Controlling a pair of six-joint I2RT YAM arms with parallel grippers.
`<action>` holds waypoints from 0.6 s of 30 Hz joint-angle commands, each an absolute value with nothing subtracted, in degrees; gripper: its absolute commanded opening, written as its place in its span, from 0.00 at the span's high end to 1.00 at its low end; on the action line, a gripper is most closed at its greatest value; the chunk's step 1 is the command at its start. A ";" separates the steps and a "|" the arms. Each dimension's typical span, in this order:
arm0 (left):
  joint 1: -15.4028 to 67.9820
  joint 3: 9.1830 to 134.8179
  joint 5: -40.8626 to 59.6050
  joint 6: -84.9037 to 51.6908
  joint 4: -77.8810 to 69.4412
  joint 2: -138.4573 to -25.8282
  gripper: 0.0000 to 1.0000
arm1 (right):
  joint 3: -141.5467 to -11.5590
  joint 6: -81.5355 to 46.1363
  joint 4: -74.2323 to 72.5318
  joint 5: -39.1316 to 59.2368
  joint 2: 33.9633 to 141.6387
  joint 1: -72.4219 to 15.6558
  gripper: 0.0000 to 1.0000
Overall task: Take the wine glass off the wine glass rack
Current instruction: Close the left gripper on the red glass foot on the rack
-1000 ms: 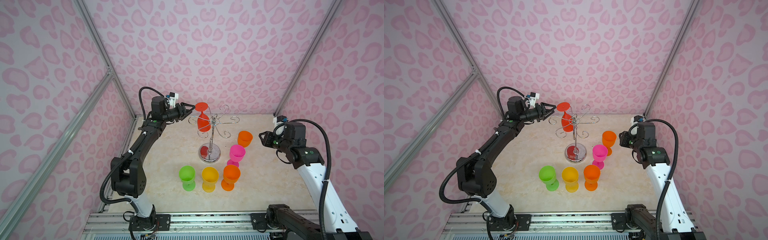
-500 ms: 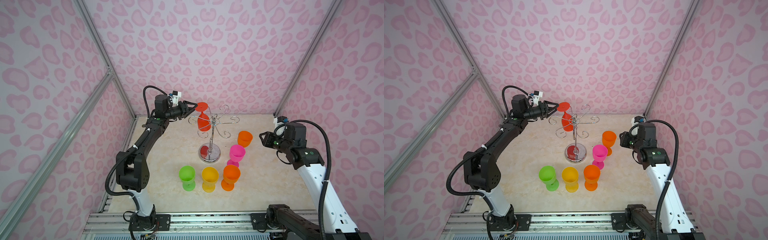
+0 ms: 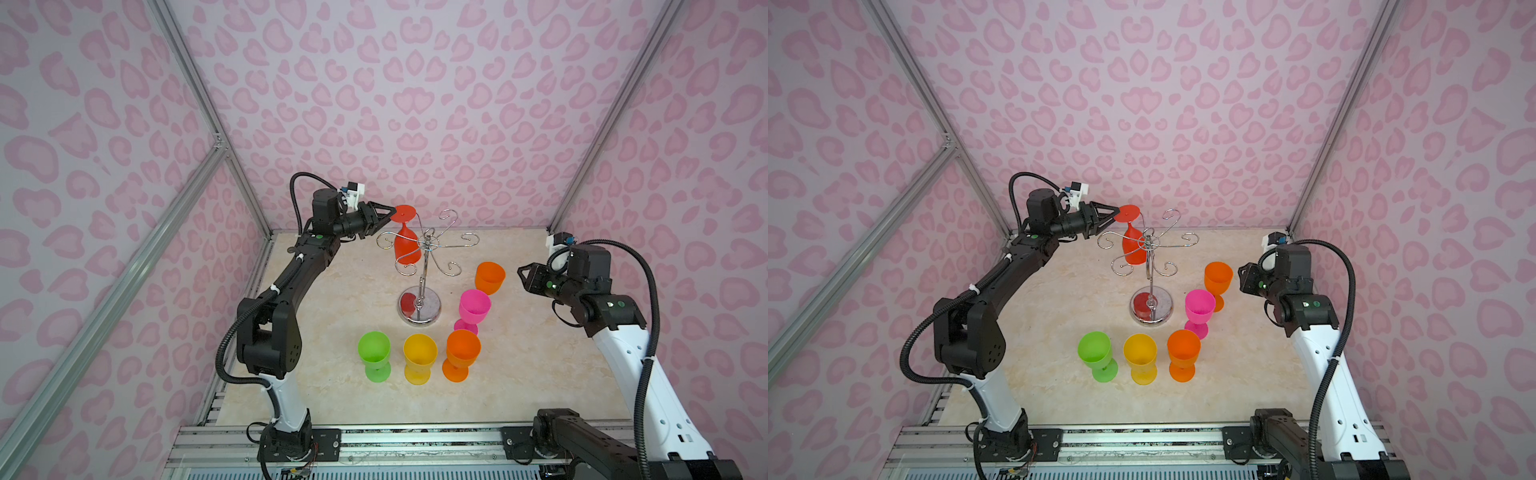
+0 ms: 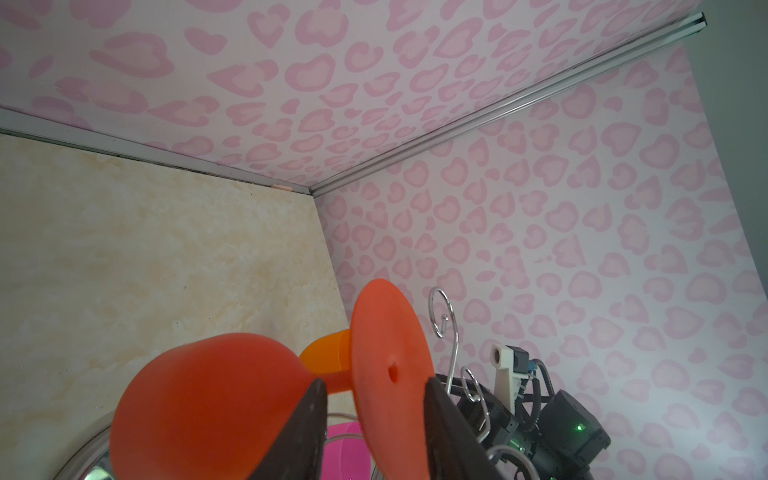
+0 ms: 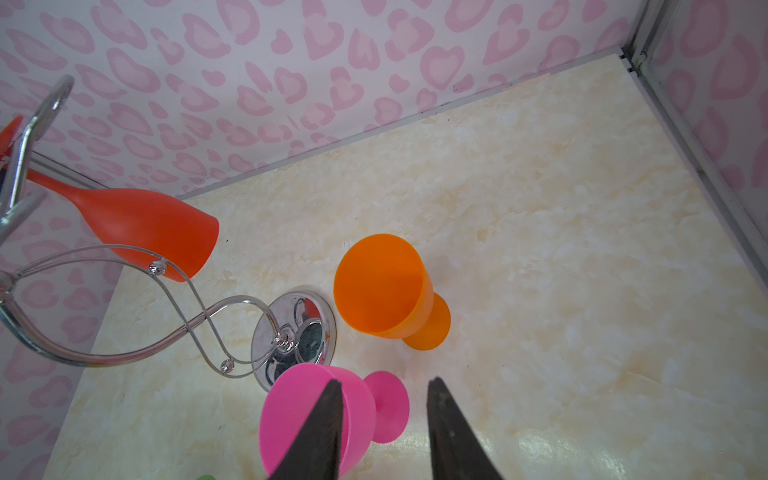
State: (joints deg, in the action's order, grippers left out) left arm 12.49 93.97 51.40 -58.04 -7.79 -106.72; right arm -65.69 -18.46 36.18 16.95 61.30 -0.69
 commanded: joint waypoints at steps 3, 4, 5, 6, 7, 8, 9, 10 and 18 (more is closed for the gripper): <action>12.55 94.92 52.64 -58.52 -12.24 -107.31 0.63 | -64.95 -18.89 34.37 17.67 61.44 -0.60 0.65; 12.49 94.83 52.73 -58.75 -12.40 -107.36 0.63 | -64.91 -18.81 34.28 17.74 61.46 -0.54 0.65; 12.53 94.83 52.78 -59.01 -12.64 -107.44 0.63 | -64.86 -18.89 34.28 17.83 61.52 -0.47 0.65; 12.53 94.75 52.87 -59.22 -12.87 -107.49 0.67 | -64.78 -18.90 34.28 17.89 61.52 -0.52 0.65; 12.51 94.75 52.89 -59.33 -13.01 -107.48 0.68 | -64.72 -18.97 34.22 17.97 61.52 -0.52 0.65; 12.54 94.66 52.95 -59.33 -13.01 -107.50 0.69 | -64.68 -18.98 34.19 17.93 61.44 -0.52 0.65; 12.51 94.65 53.00 -59.35 -13.11 -107.56 0.71 | -64.65 -18.94 34.19 17.94 61.44 -0.39 0.65; 12.50 94.58 53.08 -59.33 -13.10 -107.48 0.72 | -64.62 -18.90 34.20 17.97 61.43 -0.44 0.65; 12.55 94.05 53.39 -60.53 -14.26 -107.36 0.84 | -64.31 -19.08 33.93 18.46 61.52 -0.17 0.65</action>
